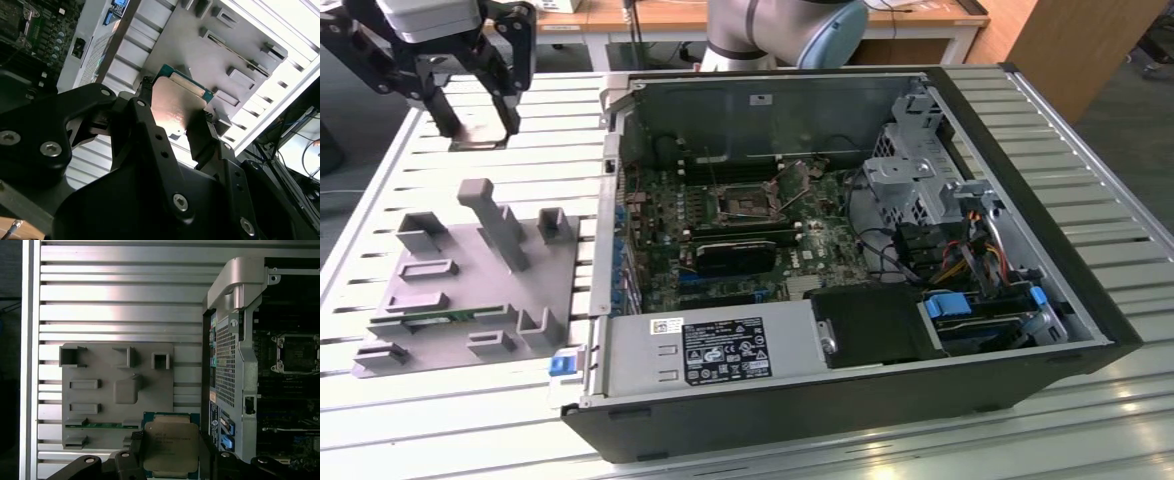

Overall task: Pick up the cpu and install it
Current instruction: 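Pick up the cpu and move it towards the insertion slot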

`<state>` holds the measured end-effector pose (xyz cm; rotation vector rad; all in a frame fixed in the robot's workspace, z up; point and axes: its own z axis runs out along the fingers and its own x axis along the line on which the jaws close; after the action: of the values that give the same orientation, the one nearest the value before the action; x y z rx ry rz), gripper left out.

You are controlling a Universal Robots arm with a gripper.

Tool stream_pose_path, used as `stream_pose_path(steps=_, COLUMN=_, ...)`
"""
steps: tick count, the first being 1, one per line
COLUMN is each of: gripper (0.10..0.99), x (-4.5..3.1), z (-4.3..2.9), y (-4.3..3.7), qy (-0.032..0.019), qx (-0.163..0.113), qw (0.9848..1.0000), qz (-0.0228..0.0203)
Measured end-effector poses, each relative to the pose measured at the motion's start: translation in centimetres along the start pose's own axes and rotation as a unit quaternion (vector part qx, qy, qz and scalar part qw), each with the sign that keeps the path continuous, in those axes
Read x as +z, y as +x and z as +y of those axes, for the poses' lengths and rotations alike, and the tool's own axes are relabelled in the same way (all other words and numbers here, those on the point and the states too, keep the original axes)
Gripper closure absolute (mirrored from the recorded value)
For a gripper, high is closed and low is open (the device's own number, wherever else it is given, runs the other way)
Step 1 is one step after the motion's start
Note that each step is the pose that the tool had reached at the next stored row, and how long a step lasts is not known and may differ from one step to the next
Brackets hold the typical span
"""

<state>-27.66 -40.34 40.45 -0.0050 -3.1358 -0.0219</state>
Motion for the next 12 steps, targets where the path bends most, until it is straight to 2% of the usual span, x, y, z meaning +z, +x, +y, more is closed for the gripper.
stream_pose_path(steps=12, gripper=0.561, x=0.0, z=0.0, y=-0.91, qy=0.0, qx=0.0, qw=1.0, qz=0.0)
